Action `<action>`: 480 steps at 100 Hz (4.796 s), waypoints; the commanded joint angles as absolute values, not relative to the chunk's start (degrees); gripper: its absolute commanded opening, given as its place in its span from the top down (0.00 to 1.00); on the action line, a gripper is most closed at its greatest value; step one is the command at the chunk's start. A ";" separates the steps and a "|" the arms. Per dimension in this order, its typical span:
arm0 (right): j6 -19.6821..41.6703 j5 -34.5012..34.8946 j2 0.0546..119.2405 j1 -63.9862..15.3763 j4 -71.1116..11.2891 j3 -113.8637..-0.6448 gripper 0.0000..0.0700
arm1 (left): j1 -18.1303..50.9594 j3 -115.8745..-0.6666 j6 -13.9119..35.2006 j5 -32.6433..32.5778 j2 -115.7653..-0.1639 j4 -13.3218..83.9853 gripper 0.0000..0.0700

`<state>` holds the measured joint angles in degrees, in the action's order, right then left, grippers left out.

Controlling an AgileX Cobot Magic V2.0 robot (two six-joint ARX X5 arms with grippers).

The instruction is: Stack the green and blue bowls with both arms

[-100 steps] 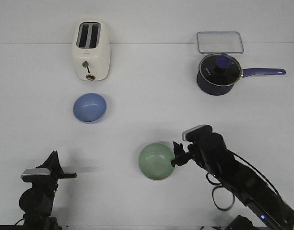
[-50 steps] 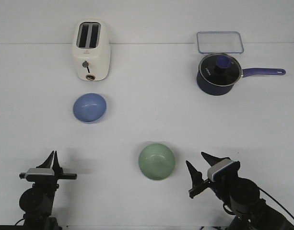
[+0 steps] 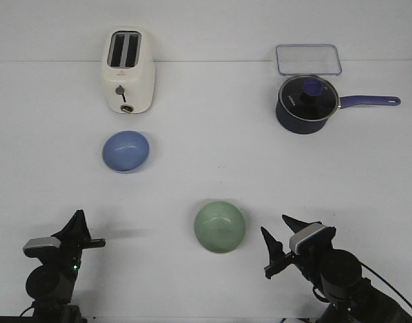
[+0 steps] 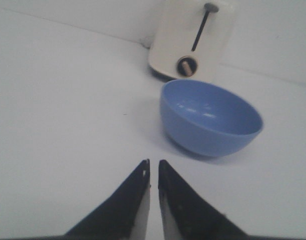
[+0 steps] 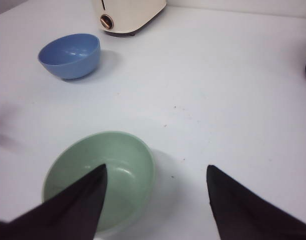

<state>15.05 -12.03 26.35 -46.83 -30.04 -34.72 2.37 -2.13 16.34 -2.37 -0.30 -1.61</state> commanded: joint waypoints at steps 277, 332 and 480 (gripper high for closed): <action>15.51 -13.98 26.57 -47.33 -25.34 -34.87 0.42 | 43.79 -67.40 15.68 3.14 -85.45 24.36 0.99; 15.18 -13.98 26.59 -47.33 -25.36 -34.87 0.42 | 44.97 -67.44 15.00 -0.45 -82.21 23.84 0.34; 15.57 -13.58 26.24 -47.29 -25.67 -34.89 0.98 | 44.23 -31.03 21.71 -18.39 -25.26 22.15 0.98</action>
<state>15.05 -13.61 26.26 -46.83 -26.30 -34.70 43.88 -30.37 21.80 -18.15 -25.15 22.72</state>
